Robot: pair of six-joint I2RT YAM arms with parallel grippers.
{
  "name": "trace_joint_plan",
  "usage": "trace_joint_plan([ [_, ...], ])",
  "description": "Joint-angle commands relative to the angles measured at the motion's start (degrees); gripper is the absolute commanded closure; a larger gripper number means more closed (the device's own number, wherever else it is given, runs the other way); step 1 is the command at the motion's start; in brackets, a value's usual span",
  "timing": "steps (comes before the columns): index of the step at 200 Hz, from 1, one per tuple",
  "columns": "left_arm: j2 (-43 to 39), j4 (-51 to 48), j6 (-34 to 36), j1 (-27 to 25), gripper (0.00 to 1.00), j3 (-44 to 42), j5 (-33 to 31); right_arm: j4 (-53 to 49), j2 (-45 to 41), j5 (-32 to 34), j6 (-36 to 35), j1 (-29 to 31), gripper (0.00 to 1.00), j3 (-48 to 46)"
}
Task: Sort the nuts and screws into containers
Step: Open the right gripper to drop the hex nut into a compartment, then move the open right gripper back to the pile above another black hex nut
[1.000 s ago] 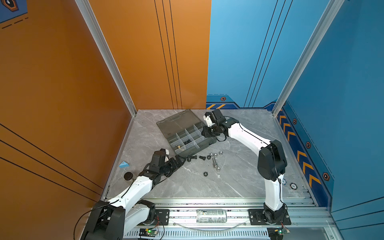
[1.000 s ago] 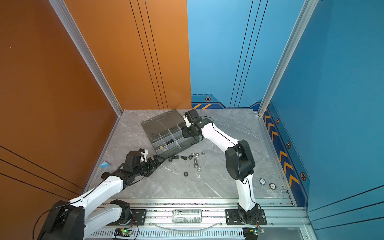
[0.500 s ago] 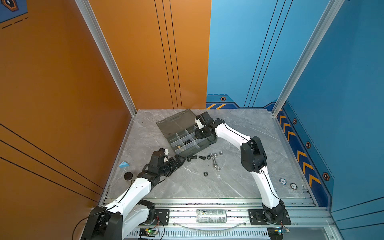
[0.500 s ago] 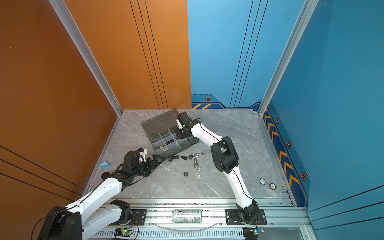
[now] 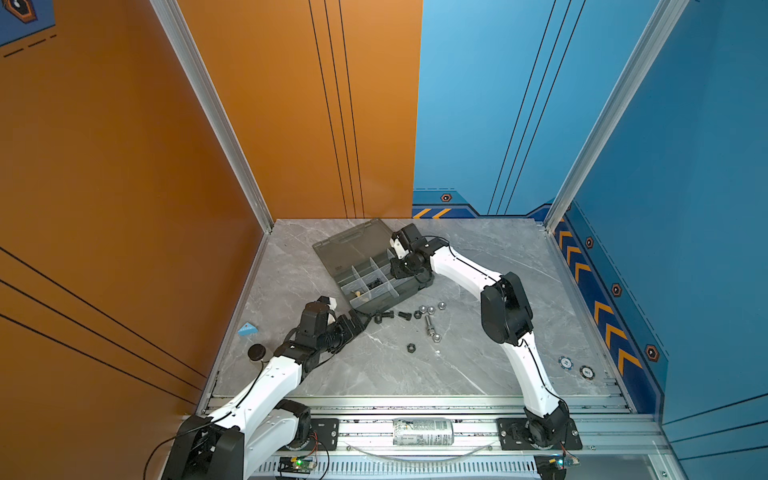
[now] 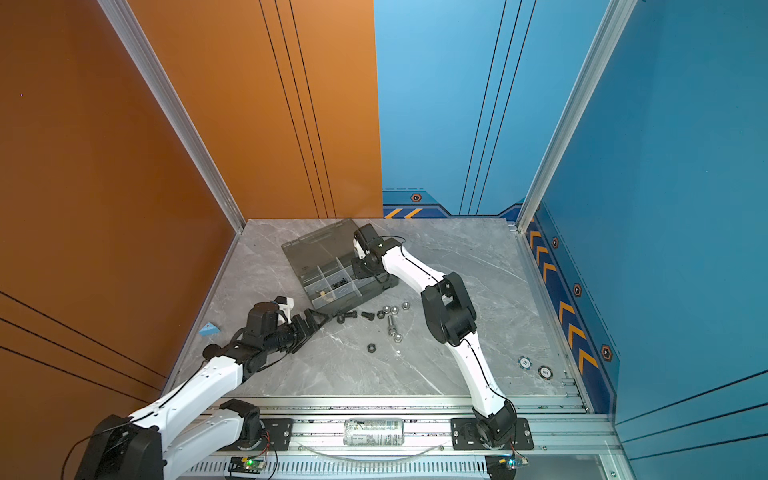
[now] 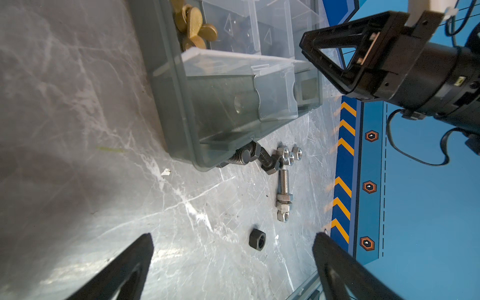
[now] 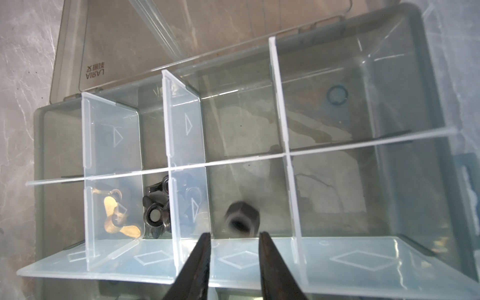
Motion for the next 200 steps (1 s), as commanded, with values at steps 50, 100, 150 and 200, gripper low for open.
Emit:
trace_joint_plan([
  [50,-0.3,-1.1,0.1,0.1,0.02,-0.2,-0.2,-5.4,-12.2,0.9,-4.0,0.7,0.55,-5.9],
  [100,0.6,-0.8,0.5,0.3,0.02,-0.1,0.2,-9.6,-24.4,-5.3,1.7,-0.1,0.52,-20.0],
  [150,1.2,0.0,0.4,0.4,0.02,0.0,0.5,-11.4,-32.5,-6.0,4.0,2.4,0.50,-33.4],
  [200,1.8,2.1,-0.4,0.3,0.02,-0.5,1.4,-8.5,-34.8,-2.5,4.6,9.8,0.50,-42.6],
])
